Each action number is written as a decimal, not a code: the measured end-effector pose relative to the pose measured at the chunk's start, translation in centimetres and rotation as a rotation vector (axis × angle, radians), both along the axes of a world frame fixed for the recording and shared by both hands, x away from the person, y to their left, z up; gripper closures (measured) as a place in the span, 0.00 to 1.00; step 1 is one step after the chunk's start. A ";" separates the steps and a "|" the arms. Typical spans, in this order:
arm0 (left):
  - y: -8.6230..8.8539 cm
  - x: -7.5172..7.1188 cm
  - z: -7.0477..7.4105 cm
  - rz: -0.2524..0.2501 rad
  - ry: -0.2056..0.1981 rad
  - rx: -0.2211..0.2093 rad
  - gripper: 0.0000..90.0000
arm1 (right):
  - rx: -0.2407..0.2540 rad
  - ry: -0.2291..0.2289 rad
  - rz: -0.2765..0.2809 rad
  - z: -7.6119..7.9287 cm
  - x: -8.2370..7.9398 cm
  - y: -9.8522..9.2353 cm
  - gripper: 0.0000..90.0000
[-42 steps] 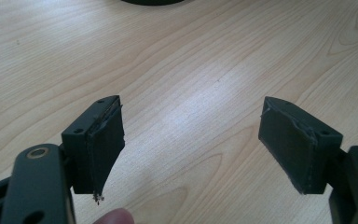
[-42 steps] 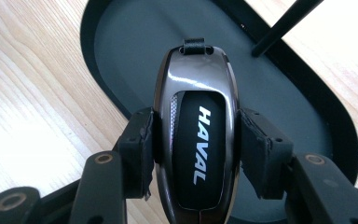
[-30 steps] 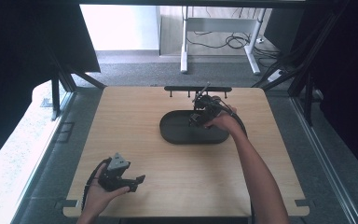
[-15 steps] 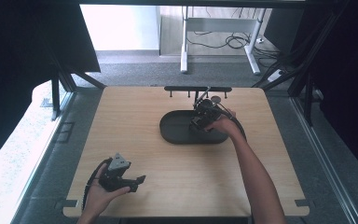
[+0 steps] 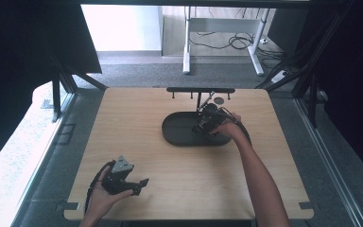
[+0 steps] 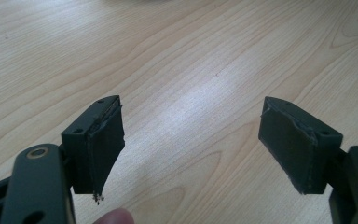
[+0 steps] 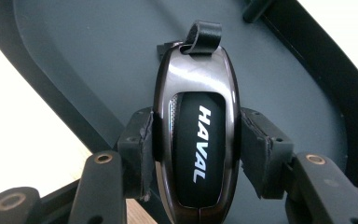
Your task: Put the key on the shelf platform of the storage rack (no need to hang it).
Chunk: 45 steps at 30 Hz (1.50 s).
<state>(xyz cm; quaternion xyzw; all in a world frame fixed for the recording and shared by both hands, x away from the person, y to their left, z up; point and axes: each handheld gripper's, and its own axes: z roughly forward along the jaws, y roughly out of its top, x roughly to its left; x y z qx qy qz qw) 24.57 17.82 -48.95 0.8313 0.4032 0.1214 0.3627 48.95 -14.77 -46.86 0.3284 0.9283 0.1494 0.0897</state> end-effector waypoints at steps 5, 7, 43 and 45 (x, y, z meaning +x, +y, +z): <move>0.0 0.0 0.0 -0.002 0.001 0.002 0.25 | -0.017 -0.001 0.015 -0.2 -0.1 0.0 0.54; 0.0 0.0 0.0 -0.002 0.000 0.001 0.25 | -0.032 -0.007 0.022 -0.3 -0.2 0.1 0.54; -0.1 -0.1 0.1 -0.004 -0.005 0.005 0.25 | -0.031 -0.083 0.038 1.8 -2.0 0.5 0.51; -0.2 -0.1 0.1 -0.004 -0.004 0.006 0.25 | -0.020 -0.091 0.049 2.3 -2.4 0.6 0.51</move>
